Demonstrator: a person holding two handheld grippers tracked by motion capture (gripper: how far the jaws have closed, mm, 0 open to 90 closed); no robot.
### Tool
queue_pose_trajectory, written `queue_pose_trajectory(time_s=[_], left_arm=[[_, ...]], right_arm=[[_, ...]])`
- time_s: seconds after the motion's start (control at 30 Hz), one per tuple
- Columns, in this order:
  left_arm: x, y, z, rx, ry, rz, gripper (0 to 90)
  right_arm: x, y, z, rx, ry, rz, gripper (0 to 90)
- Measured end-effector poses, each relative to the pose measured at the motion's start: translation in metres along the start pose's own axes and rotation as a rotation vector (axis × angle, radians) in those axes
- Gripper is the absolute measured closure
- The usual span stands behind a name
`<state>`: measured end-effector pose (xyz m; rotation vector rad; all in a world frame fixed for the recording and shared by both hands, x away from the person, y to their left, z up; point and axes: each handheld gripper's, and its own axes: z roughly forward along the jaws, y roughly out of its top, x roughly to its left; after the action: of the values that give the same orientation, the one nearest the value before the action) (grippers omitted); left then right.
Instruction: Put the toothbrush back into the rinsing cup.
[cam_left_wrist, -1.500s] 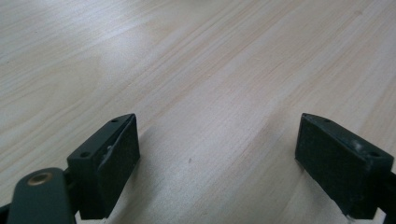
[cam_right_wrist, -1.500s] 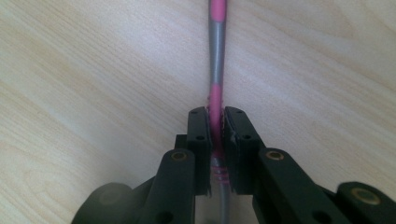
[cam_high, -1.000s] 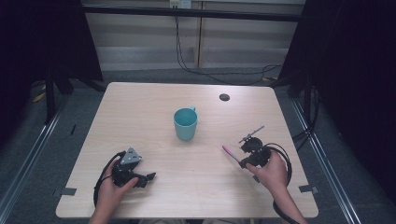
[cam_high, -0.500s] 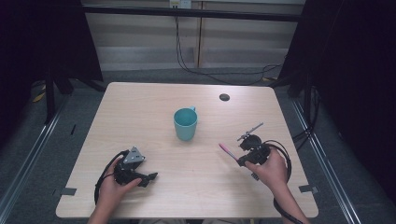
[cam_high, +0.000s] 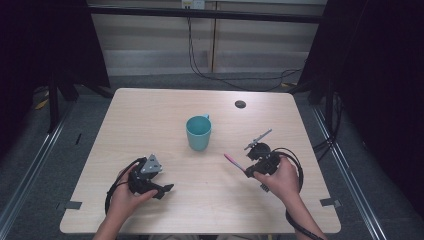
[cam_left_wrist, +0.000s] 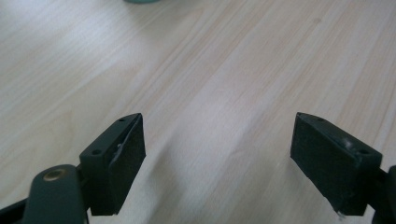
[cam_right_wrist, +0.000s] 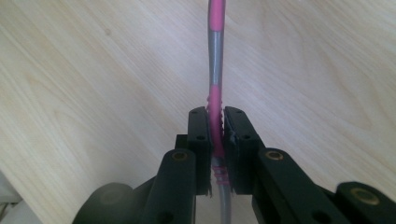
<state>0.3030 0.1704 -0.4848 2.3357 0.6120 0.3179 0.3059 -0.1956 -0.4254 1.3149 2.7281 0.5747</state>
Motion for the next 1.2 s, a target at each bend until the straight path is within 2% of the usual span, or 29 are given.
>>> queue_pose_trajectory(time_s=[0.17,0.2,0.3,0.37,0.43,0.5,0.63,0.9,1.2], left_arm=[[-0.004,0.012,0.001,-0.02,-0.025,0.008,17.6],[-0.004,0.015,0.0,-0.008,-0.024,0.04,17.8],[-0.009,0.023,0.001,-0.007,-0.032,0.059,17.9],[-0.012,0.03,0.003,-0.005,-0.041,0.085,17.1],[-0.013,0.033,0.004,-0.009,-0.042,0.086,17.1],[-0.015,0.037,0.006,0.005,-0.037,0.109,17.1],[-0.016,0.044,0.009,0.008,-0.036,0.11,17.0],[-0.021,0.056,0.012,0.036,-0.014,0.171,18.2],[-0.026,0.069,0.016,0.043,-0.006,0.198,19.6]], right_arm=[[0.001,0.002,-0.001,-0.01,0.032,-0.003,81.9],[0.001,0.003,-0.001,-0.011,0.029,-0.004,81.9],[0.002,0.004,-0.003,-0.009,0.032,-0.011,81.9],[0.002,0.004,-0.003,-0.014,0.043,-0.018,81.9],[0.002,0.005,-0.004,-0.014,0.045,-0.014,81.9],[0.003,0.006,-0.004,-0.014,0.047,-0.015,81.9],[0.006,0.008,-0.006,-0.013,0.049,-0.026,81.9],[0.011,0.014,-0.005,-0.009,0.057,-0.056,81.9],[0.021,0.021,-0.004,-0.007,0.071,-0.092,81.9]])
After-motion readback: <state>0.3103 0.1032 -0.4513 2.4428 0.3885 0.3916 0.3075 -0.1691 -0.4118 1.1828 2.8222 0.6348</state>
